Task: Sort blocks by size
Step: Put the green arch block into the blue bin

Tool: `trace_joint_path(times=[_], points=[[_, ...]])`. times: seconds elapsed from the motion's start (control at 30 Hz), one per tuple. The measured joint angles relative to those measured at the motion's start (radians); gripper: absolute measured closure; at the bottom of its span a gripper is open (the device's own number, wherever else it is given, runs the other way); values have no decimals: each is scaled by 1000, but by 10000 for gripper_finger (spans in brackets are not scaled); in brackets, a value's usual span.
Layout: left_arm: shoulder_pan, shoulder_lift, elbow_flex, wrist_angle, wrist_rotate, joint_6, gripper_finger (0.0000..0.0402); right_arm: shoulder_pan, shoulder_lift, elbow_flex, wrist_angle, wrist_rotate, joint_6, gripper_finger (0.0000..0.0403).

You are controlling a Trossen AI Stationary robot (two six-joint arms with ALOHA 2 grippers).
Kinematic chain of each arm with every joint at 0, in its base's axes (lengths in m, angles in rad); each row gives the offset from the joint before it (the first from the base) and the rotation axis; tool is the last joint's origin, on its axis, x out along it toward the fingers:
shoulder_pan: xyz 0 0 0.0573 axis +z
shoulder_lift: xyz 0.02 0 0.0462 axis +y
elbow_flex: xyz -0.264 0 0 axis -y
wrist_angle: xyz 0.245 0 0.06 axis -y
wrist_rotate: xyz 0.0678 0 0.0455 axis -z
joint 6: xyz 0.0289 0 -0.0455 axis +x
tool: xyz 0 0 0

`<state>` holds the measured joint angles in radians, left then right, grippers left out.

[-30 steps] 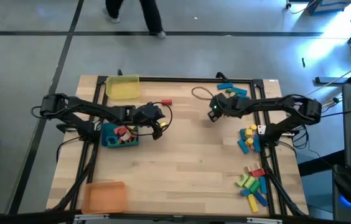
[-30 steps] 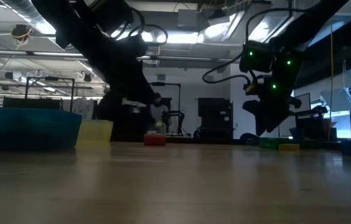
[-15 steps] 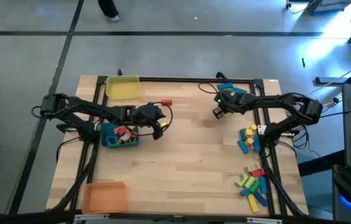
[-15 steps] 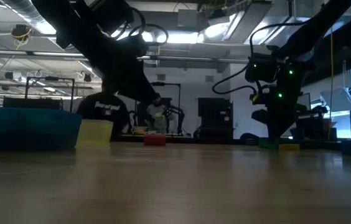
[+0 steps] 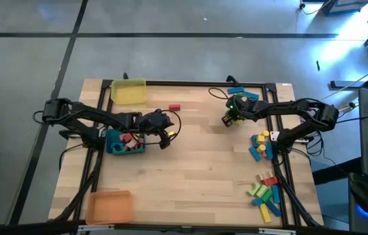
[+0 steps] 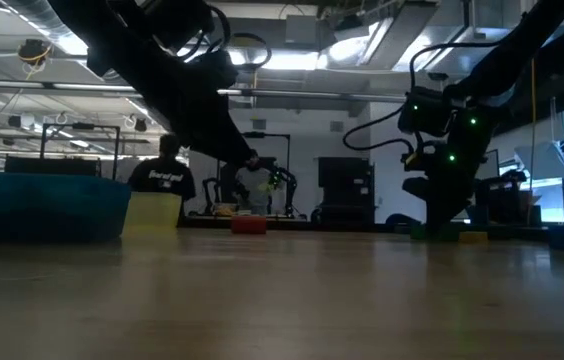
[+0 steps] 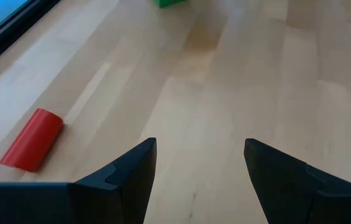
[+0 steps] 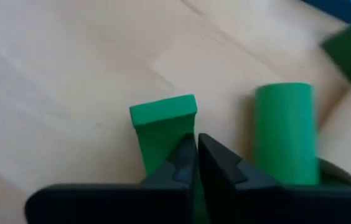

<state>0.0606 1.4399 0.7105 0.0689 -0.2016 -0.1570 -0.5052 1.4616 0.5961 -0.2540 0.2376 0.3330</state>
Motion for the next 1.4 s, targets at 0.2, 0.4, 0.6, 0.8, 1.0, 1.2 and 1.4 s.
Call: trace_joint_path(times=[0.2, 0.4, 0.6, 0.8, 1.0, 1.2, 1.4], points=[[-47, -12, 0, -11, 0, 32, 174, 92, 3, -5, 123, -106, -70, 395], [-80, -73, 0, -46, 0, 34, 174, 184, 2, 8, 196, -98, -96, 396], [-88, -153, 0, -105, 0, 29, 174, 190, -7, 70, 144, -65, -49, 396], [-85, -193, 1, -118, -8, 52, 174, 183, -7, 182, -42, -64, -32, 327], [-86, -198, 2, -146, -8, 34, 174, 184, -7, 226, -152, -79, 2, 188], [-86, -198, 2, -172, -8, 23, 174, 185, 41, 225, -203, -70, 68, 103], [-86, -198, 1, -172, -8, 26, 174, 185, 96, 230, -184, -54, 33, 96]])
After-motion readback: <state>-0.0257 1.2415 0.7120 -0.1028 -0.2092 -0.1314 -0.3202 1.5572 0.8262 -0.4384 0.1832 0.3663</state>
